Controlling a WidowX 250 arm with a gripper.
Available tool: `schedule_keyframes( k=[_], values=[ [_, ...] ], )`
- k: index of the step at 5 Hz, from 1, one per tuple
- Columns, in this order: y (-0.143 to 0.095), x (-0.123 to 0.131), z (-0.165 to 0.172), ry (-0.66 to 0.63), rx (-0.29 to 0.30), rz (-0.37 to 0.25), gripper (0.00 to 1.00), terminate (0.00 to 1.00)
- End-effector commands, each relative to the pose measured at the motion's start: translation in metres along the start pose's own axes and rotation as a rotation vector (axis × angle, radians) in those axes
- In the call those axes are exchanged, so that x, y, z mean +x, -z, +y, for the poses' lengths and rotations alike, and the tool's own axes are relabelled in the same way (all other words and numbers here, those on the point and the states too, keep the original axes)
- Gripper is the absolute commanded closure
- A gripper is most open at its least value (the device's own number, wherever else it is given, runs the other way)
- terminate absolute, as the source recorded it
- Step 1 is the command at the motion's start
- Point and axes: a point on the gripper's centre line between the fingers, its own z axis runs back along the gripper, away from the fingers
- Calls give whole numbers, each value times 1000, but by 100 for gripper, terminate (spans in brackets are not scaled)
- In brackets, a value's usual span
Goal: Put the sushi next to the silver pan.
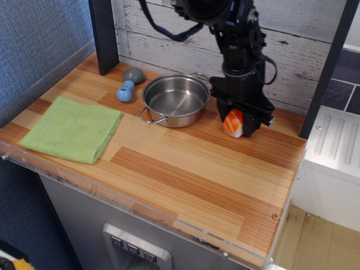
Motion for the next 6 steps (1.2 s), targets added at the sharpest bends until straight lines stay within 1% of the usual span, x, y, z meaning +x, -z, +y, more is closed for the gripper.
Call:
schedule_keyframes(
  k=[1,2,3,5,6],
  values=[
    [-16,2,5,-63,35,-38,0,0],
    [-17,-2,11,-83,38,-37,0,0],
    [-28,1,13,-115,9,-60,0,0],
    [-77,23,3,-110,-39,-167,0,0],
    [-100,19,4,-95,-40,-204,0,0]
  ],
)
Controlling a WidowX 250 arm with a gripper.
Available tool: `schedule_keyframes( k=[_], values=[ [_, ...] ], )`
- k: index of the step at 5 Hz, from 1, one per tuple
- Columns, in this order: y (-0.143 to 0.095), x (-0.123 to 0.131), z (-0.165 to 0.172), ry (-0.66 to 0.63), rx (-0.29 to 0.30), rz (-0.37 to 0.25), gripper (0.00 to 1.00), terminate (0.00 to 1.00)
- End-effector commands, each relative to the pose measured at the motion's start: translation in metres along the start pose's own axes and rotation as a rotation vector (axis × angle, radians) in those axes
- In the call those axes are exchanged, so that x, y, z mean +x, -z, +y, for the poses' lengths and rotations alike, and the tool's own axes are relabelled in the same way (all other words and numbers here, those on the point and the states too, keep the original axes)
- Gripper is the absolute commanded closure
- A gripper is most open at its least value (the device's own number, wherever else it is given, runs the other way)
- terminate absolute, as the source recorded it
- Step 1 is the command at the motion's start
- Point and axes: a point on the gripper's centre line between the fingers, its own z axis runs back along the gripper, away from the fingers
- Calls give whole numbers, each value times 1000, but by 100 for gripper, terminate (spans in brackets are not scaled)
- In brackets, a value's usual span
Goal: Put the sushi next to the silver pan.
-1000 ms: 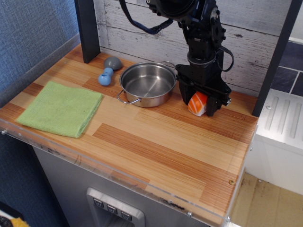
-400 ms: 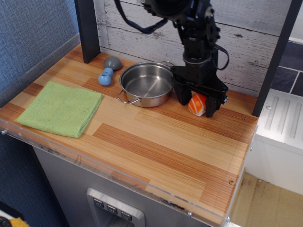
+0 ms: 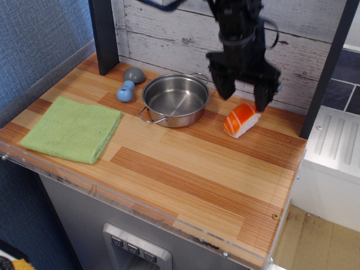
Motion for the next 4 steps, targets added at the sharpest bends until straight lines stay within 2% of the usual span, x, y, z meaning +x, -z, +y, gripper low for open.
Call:
schedule_keyframes(
  k=[1,3,4],
  values=[
    [-72,5,4,26,22,-163,0,0],
    [-72,5,4,26,22,-163,0,0],
    [-72,5,4,26,22,-163,0,100]
  ],
)
